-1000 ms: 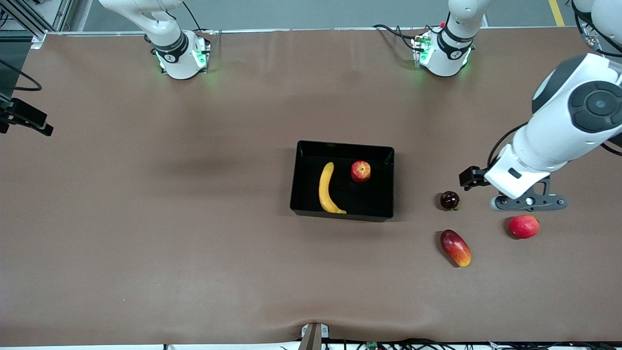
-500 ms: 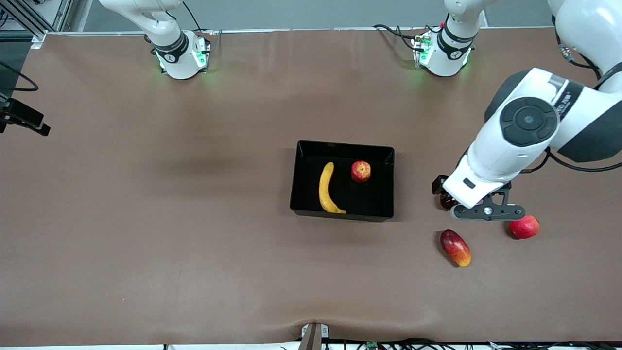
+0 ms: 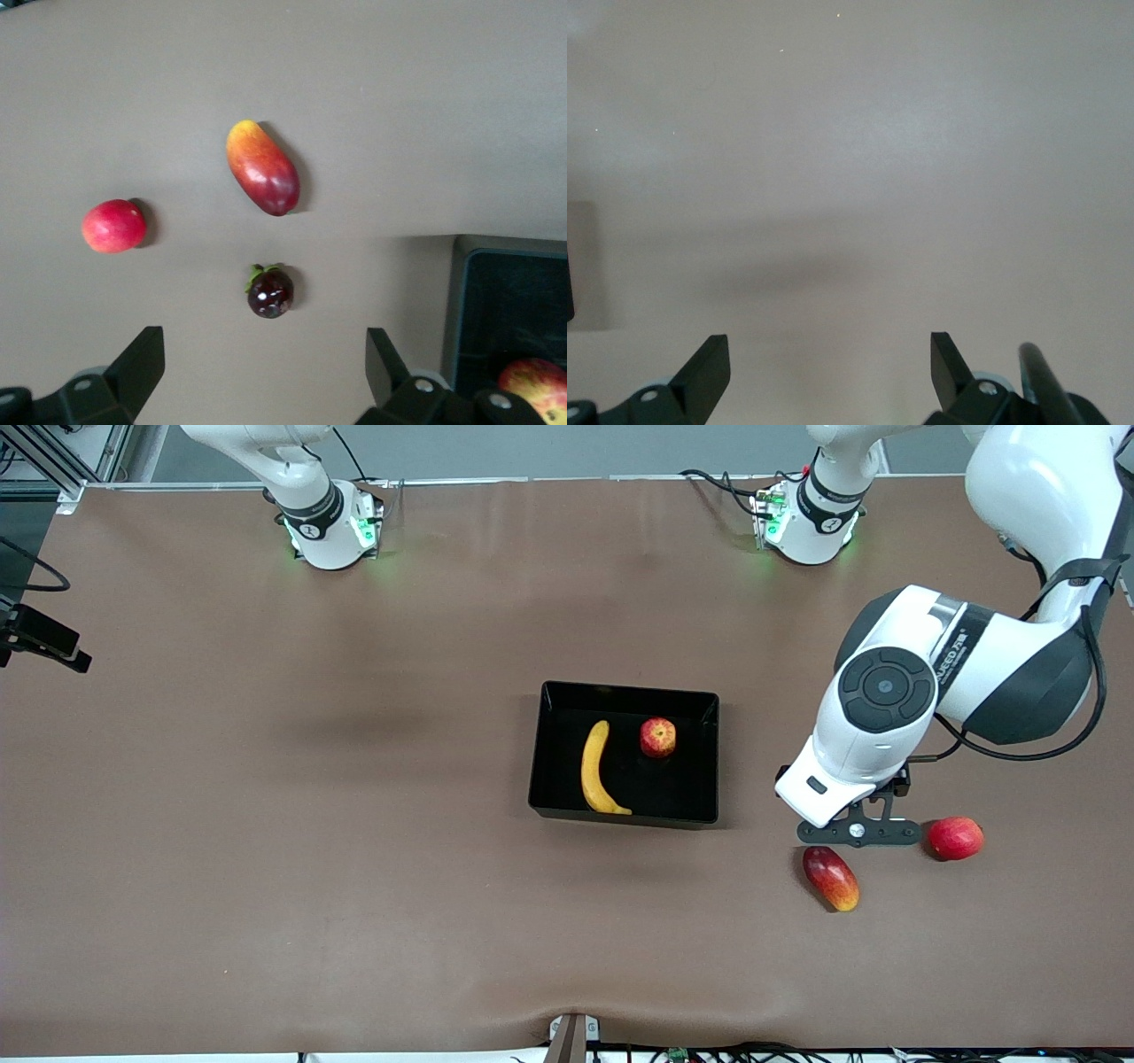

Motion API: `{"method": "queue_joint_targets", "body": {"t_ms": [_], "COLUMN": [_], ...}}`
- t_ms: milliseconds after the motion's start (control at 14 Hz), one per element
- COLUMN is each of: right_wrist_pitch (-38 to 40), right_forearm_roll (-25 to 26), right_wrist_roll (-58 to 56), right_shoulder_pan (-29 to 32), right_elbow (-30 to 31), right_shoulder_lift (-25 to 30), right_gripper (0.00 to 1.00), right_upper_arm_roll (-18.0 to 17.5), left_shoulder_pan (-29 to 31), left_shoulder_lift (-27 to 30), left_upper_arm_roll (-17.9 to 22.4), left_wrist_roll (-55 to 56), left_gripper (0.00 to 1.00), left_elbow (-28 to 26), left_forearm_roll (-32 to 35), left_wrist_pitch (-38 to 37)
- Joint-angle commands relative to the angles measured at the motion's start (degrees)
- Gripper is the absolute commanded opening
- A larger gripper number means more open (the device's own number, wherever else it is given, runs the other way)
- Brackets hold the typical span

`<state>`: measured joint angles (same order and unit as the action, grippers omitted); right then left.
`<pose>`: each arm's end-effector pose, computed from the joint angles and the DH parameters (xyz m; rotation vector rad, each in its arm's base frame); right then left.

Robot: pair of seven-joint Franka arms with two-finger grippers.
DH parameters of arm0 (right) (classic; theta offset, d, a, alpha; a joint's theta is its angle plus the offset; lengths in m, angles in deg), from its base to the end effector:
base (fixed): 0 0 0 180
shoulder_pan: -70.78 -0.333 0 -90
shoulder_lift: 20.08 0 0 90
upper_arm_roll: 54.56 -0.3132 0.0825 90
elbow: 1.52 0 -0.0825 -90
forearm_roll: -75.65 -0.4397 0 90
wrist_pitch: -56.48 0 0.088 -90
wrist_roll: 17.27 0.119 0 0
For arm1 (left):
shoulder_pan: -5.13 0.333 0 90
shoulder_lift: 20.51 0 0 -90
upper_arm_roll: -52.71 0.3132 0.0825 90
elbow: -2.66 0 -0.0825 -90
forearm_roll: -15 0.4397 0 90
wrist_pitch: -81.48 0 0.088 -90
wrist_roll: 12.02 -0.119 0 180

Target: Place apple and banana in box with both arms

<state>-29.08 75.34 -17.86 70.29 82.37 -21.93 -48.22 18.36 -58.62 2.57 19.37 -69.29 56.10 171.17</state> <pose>0.6095 -0.0606 0.6391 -3.1363 0.1433 0.0045 0.7072 -0.2441 0.4333 -2.8818 0.0906 -0.0041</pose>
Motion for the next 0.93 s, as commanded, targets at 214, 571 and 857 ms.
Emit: {"method": "queue_joint_targets", "body": {"t_ms": [214, 571, 857], "right_wrist_pitch": [0.7, 0.7, 0.7], "right_forearm_roll": [-0.9, -0.9, -0.9], "right_wrist_roll": [0.3, 0.2, 0.3], "right_shoulder_pan": [0.8, 1.0, 0.9], "right_elbow": [-0.7, -0.7, -0.7], "right_shoulder_lift": [-0.1, -0.1, -0.1], "right_gripper": [1.00, 1.00, 1.00], "right_upper_arm_roll": [-0.9, -0.8, -0.8], "left_shoulder_pan": [-9.9, -15.5, -15.3], "left_shoulder_lift": [10.5, 19.7, 28.8], "left_upper_arm_roll": [23.6, 40.0, 42.7], "left_wrist_roll": [-8.7, -18.4, -20.4], "left_gripper": [1.00, 1.00, 1.00], "left_elbow": [-0.6, -4.1, -12.0], "left_forearm_roll": [-20.1, -35.5, -38.9], "left_wrist_pitch": [3.3, 2.8, 2.8]}}
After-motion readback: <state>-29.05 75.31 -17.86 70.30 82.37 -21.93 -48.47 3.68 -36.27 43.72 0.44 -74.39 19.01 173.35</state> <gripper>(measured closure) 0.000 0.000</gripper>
